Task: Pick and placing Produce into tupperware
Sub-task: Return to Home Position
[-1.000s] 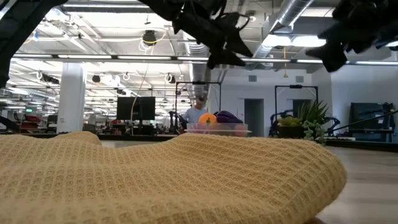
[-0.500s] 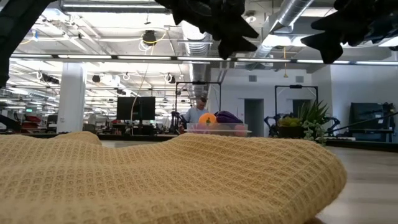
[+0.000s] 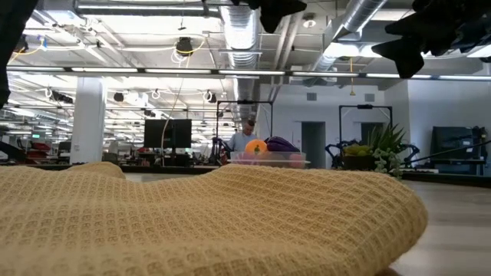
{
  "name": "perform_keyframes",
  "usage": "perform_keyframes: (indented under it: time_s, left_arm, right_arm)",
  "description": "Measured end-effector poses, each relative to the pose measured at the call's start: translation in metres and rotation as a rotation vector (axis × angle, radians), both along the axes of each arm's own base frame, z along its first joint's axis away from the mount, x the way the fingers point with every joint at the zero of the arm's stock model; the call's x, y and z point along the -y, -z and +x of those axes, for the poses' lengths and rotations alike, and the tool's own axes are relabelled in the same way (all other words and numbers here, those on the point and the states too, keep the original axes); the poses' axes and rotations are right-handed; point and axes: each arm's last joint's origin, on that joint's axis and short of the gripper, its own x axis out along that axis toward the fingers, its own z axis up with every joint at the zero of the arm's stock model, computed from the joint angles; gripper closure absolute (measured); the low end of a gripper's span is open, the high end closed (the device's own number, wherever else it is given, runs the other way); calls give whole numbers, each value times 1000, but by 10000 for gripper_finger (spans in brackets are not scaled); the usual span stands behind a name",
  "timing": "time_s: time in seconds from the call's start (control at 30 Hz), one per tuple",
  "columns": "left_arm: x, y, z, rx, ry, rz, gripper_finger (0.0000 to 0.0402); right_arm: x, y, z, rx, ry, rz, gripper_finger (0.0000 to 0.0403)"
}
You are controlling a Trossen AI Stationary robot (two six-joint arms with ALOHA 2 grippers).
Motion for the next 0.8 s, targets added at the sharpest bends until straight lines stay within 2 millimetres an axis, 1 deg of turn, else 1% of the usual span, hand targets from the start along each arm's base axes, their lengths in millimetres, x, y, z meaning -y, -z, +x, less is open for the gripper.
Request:
perform_keyframes:
  time_s: [0.17,0.27,0.37,0.5,0.6,0.7,0.8]
  left_arm:
    - [8,0,-2,-31,18,-8,207]
    - [13,-1,-8,-70,23,-15,207]
    - [18,-16,-18,-33,26,-3,207]
    - [32,-47,-38,72,4,41,207]
    - [43,-64,-54,121,-32,101,207]
    - [52,-72,-64,123,-63,138,207]
    - [55,-71,-64,116,-58,141,207]
  right_arm:
    - [0,0,0,0,0,0,147]
    - [0,0,0,0,0,1,147]
    - [0,0,0,-2,1,8,147]
    - [0,1,0,-7,1,8,147]
    - [0,1,0,-7,1,8,147]
    - [0,1,0,-7,1,7,147]
    - [0,0,0,-1,1,2,147]
